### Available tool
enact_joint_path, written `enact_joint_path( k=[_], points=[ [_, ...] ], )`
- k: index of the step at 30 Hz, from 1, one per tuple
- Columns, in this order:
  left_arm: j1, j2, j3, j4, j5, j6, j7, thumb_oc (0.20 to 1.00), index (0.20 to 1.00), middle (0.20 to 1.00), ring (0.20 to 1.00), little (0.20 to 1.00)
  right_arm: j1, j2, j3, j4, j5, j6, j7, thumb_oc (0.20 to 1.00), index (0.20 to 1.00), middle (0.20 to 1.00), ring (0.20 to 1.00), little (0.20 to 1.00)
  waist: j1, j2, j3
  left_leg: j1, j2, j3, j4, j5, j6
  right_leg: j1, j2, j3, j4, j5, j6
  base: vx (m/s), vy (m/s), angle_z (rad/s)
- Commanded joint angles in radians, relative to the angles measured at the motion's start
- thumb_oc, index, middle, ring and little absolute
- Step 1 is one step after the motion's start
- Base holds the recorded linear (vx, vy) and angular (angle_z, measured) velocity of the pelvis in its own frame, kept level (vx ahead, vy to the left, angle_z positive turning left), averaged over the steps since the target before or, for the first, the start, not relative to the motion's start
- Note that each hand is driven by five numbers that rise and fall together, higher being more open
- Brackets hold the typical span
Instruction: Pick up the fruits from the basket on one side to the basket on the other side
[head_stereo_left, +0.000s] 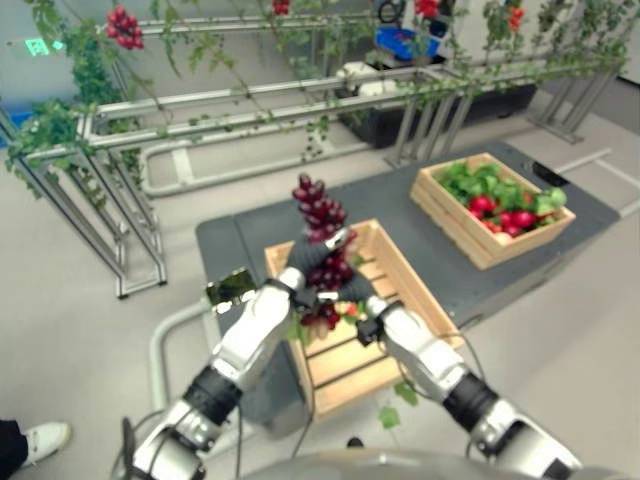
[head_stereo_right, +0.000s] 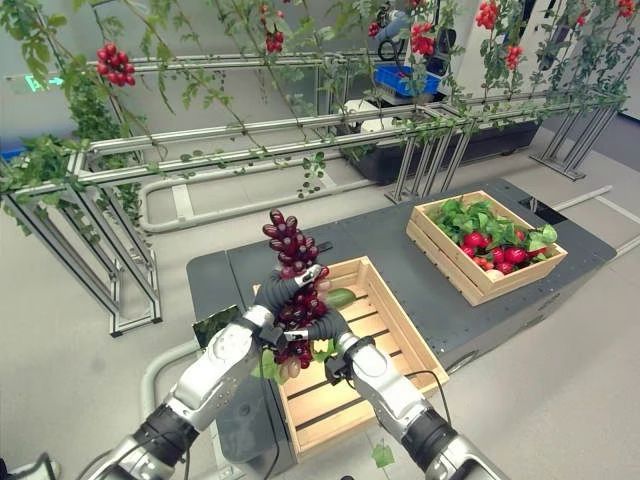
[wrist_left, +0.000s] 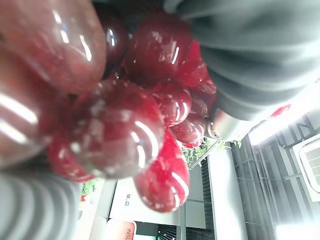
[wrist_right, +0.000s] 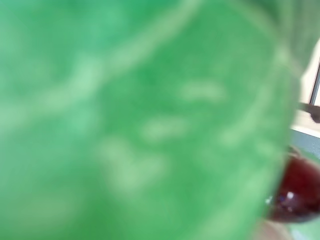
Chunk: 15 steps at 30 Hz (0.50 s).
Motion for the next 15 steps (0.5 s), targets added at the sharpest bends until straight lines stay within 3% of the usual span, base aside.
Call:
enact_joint_path(
  k=[1,2,15],
  points=[
    [-0.123,-0.077,-0.071,-0.016,-0.029,-0.089,-0.016,0.2,0.2,0.2,0.2,0.2,-0.158,0.104,-0.013,0.047,0.003,-0.069,-0.031,0.598,0.598,0.598,0.598,0.598,0.012,-0.009,-0.031,-0.008,-0.047,-0.03,0.021,-0.115,0.038,0.046,-0.003,0.049,0.019,-0.129,0.039,-0.04,-0.004,0.02],
    [-0.124,-0.076,-0.072,-0.015,-0.032,-0.09,-0.016,0.2,0.2,0.2,0.2,0.2,-0.162,0.106,-0.015,0.051,-0.002,-0.069,-0.038,0.2,0.2,0.2,0.2,0.2,0.014,-0.01,-0.031,-0.008,-0.047,-0.03,0.022,-0.114,0.037,0.046,-0.003,0.048,0.019,-0.129,0.039,0.04,-0.001,0.01],
    [-0.114,-0.066,-0.064,-0.016,-0.028,-0.091,-0.003,0.2,0.2,0.2,0.2,0.2,-0.145,0.098,-0.03,0.044,0.001,-0.071,-0.057,0.2,0.2,0.2,0.2,0.2,0.014,-0.011,-0.026,-0.001,-0.046,-0.03,0.019,-0.122,0.039,0.051,-0.001,0.041,0.019,-0.134,0.04,0.0,0.001,0.0]
  ],
)
